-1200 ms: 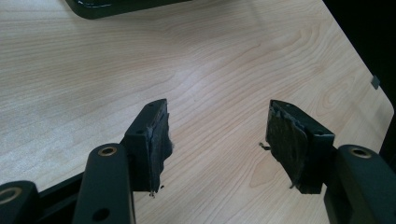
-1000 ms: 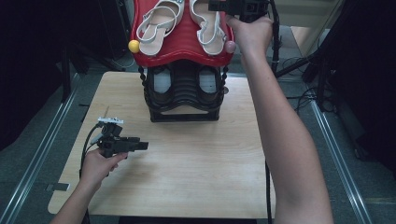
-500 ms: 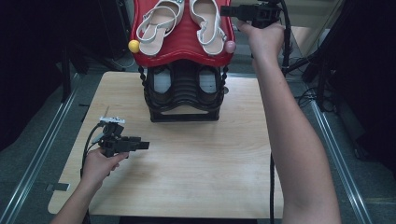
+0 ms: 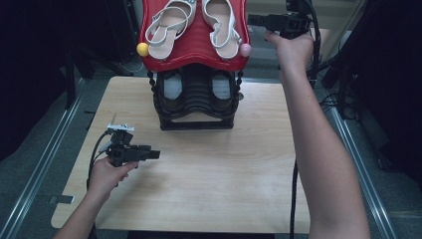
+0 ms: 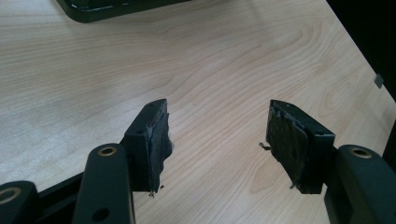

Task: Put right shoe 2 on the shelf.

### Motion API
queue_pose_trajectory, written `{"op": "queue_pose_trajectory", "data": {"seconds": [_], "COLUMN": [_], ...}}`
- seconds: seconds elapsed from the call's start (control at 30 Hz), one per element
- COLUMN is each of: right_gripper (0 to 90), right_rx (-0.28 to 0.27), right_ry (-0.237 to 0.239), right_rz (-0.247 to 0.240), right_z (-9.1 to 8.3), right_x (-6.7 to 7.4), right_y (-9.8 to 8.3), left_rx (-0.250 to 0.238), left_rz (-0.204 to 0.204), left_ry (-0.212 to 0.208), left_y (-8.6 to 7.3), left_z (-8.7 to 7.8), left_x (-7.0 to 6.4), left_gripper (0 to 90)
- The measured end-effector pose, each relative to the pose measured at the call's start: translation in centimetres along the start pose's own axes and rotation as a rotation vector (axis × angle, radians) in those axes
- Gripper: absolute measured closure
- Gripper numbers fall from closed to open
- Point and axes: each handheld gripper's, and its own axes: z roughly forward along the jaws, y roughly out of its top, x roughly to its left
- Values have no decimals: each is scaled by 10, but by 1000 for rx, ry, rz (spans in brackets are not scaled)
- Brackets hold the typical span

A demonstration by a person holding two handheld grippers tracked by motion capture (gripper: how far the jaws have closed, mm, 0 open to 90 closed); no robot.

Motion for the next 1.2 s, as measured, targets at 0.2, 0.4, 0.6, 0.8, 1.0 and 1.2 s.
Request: {"op": "queue_pose_trajectory", "data": {"seconds": [0.2,0.4,0.6,0.8,1.0,1.2], "right_gripper": [479,471,473,473,490,491], "right_rx": [1,4,9,25,50,80], "right_ry": [0,18,6,0,-6,-22], "right_rz": [9,23,53,67,87,78], "right_z": [-5,-12,-19,-21,-22,-22], "right_x": [-12,-25,-43,-57,-71,-79], "right_y": [-11,-27,-46,-68,-90,-108], "left_rx": [0,-13,-30,-38,-45,-58], "left_rz": [0,-17,-25,-23,-20,-24], "left_ry": [5,10,28,39,41,41], "left_y": [0,0,1,1,1,1], "left_z": [0,0,1,2,2,0], "left_x": [0,1,1,1,1,1], "left_gripper": [395,390,394,401,391,378]}}
